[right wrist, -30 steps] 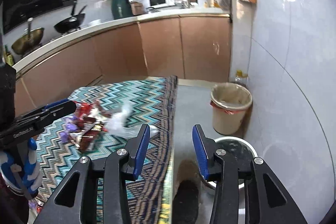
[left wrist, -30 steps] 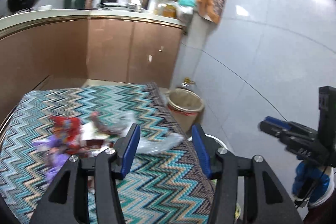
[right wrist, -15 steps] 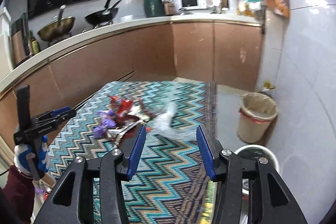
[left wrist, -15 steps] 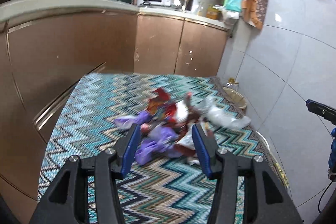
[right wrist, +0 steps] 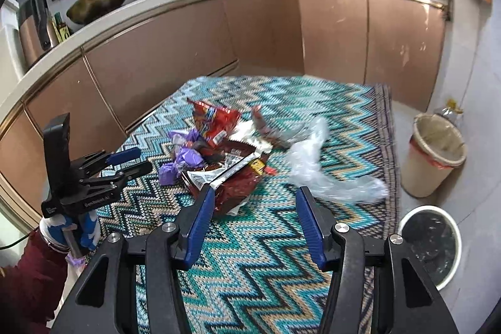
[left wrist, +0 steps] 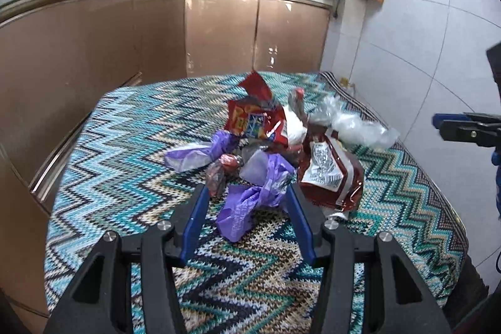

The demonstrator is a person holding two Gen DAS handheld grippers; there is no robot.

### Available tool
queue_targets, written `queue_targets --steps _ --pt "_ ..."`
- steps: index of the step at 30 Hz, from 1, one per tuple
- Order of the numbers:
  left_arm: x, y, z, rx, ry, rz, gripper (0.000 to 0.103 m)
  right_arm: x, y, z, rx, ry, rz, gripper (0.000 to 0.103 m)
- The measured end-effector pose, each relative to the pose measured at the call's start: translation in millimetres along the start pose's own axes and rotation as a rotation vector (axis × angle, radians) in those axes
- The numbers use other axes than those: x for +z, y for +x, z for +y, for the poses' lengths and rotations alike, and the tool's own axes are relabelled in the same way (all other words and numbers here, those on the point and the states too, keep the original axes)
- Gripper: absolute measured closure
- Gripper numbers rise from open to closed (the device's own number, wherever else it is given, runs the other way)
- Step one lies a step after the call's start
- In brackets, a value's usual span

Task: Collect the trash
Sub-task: 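Move both tools back over the trash pile on the cloth, then grasp the brown chocolate wrapper with the right tool while the left tool grasps a purple bag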

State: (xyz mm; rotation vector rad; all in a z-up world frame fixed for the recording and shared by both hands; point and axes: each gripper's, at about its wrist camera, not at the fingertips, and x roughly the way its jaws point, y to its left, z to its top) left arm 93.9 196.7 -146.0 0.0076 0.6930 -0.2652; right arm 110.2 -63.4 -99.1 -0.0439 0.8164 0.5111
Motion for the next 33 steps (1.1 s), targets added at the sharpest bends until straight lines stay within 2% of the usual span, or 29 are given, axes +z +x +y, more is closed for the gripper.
queue_targets --steps 5,11,14,19,23,25,30,33 --pt "-1 22 1 -0.045 0.024 0.044 0.055 7 34 6 0.031 -0.018 0.06 0.048" --pt "-8 46 3 -0.082 0.001 0.1 0.055 18 71 12 0.073 -0.007 0.11 0.045" --pt "-9 53 5 -0.089 -0.019 0.125 0.069 22 89 14 0.059 -0.006 0.137 0.044" --pt "-11 51 10 -0.089 -0.043 0.123 0.078 23 117 14 0.036 0.013 0.184 0.043" --pt "-14 43 10 -0.076 -0.047 0.116 0.081 18 130 13 0.045 0.03 0.21 0.044" --pt "-15 37 9 -0.078 -0.053 0.108 0.083 16 133 12 0.047 0.036 0.22 0.052" --pt "-20 21 9 -0.072 -0.082 0.09 0.084 14 133 15 0.057 0.023 0.219 0.089" --pt "-22 10 10 -0.061 -0.098 0.076 0.085 11 129 18 0.07 0.015 0.213 0.092"
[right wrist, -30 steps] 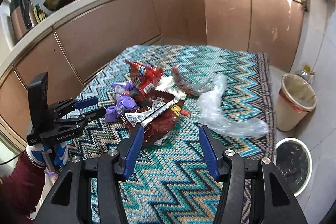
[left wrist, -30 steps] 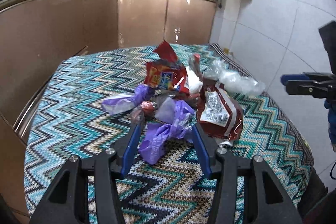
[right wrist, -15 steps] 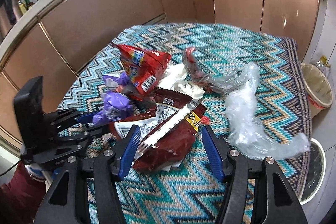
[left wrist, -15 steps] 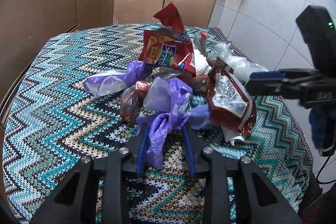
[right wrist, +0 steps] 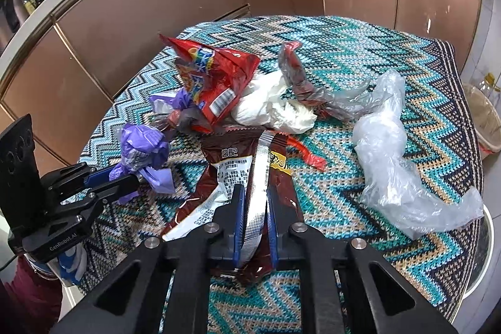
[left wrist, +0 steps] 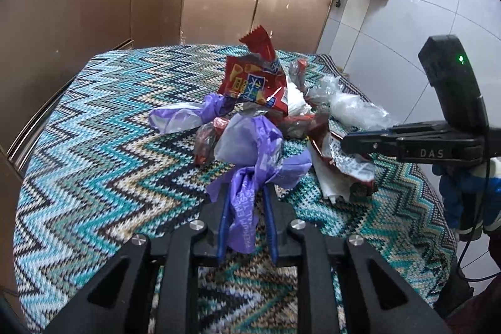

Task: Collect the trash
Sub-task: 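Carry the wrapper and purple bag to the steel bin and release both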

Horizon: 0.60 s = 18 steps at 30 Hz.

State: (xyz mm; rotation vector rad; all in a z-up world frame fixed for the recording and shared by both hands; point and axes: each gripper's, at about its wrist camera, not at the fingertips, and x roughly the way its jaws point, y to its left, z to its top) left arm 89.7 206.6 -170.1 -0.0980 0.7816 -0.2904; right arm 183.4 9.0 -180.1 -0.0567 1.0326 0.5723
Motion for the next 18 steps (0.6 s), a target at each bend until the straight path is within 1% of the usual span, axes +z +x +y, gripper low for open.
queue_targets --steps 5,11,18 --pt "-5 -24 -3 0.018 -0.006 -0.029 0.085 -8 -18 6 0.014 -0.01 -0.048 0.092" --pt "-7 -55 -14 0.031 -0.002 -0.077 0.085 -17 -61 15 0.04 -0.019 -0.149 0.092" --pt "-11 -73 -37 0.03 0.005 -0.115 0.085 -35 -109 16 0.05 -0.023 -0.242 0.092"
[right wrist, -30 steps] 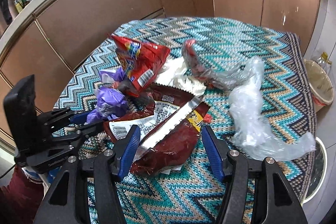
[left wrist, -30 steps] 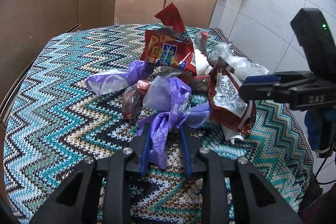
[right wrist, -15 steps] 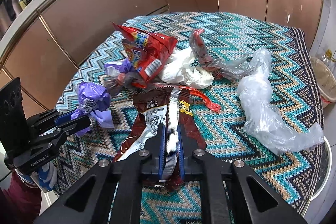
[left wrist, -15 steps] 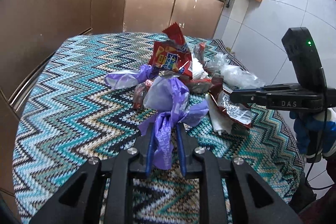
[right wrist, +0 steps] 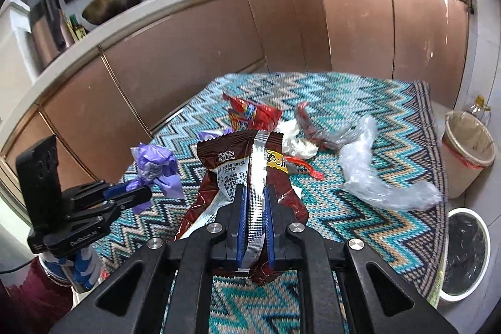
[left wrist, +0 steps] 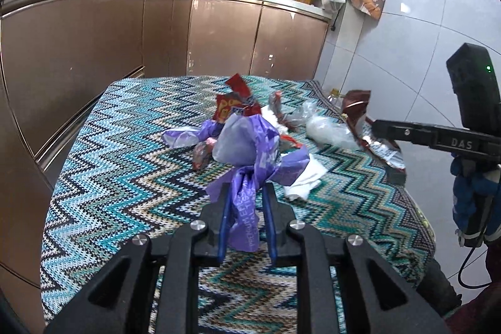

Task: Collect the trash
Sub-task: 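Carry the wrapper and purple bag to the steel bin and release both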

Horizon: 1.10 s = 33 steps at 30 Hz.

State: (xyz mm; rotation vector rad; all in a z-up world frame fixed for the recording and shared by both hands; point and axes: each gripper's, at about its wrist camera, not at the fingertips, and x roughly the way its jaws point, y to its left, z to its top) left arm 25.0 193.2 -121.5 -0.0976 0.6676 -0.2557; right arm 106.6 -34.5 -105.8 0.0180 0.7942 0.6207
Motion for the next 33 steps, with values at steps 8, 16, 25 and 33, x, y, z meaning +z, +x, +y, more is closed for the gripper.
queue_targets --steps 8,16,25,33 --pt "6 -4 -33 -0.039 0.009 -0.028 0.09 -6 -60 -14 -0.061 0.013 -0.1 0.092" --pt "18 -7 -71 -0.073 0.044 -0.039 0.09 -18 -105 -46 -0.104 0.084 -0.183 0.092" --pt "40 24 -132 -0.168 0.127 0.01 0.09 -41 -149 -100 -0.206 0.182 -0.266 0.092" --pt "62 83 -219 -0.285 0.234 0.095 0.09 -64 -173 -179 -0.346 0.331 -0.286 0.092"
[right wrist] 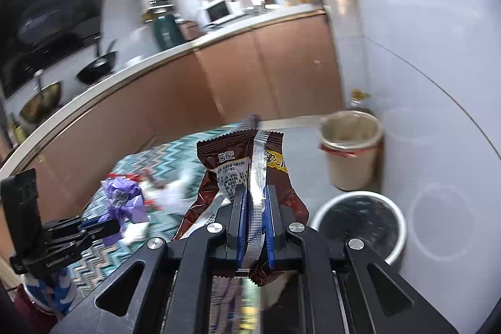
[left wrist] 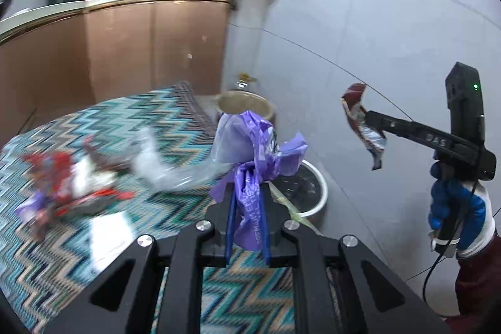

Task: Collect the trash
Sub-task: 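Carry the wrapper and purple bag to the steel bin and release both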

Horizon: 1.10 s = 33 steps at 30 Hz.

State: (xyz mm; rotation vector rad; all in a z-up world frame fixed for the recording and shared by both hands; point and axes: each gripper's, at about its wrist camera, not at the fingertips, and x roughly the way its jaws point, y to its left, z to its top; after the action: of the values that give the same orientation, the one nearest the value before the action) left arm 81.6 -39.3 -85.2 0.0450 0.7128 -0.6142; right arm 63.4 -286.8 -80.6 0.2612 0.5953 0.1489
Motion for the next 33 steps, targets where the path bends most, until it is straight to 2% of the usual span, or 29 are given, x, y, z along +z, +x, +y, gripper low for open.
queue_targets --steps 7,12,18,28,29,30,33 --pt "38 80 -45 -0.058 0.057 0.085 0.09 1 21 -53 -0.102 0.049 0.021 0.092" --pt "57 141 -65 -0.058 0.093 0.154 0.09 2 49 -81 -0.17 0.06 0.048 0.092" --pt "70 205 -70 -0.049 0.115 0.223 0.09 3 85 -115 -0.224 0.096 0.093 0.092" --pt "76 285 -67 -0.08 0.04 0.319 0.088 0 139 -143 -0.299 0.078 0.167 0.089" --pt "75 291 -67 -0.086 0.031 0.329 0.088 -1 144 -146 -0.304 0.076 0.179 0.087" --pt "74 299 -67 -0.096 0.018 0.342 0.086 -1 150 -150 -0.312 0.074 0.189 0.08" --pt "70 312 -63 -0.125 -0.028 0.366 0.07 -6 156 -156 -0.337 0.077 0.21 0.066"
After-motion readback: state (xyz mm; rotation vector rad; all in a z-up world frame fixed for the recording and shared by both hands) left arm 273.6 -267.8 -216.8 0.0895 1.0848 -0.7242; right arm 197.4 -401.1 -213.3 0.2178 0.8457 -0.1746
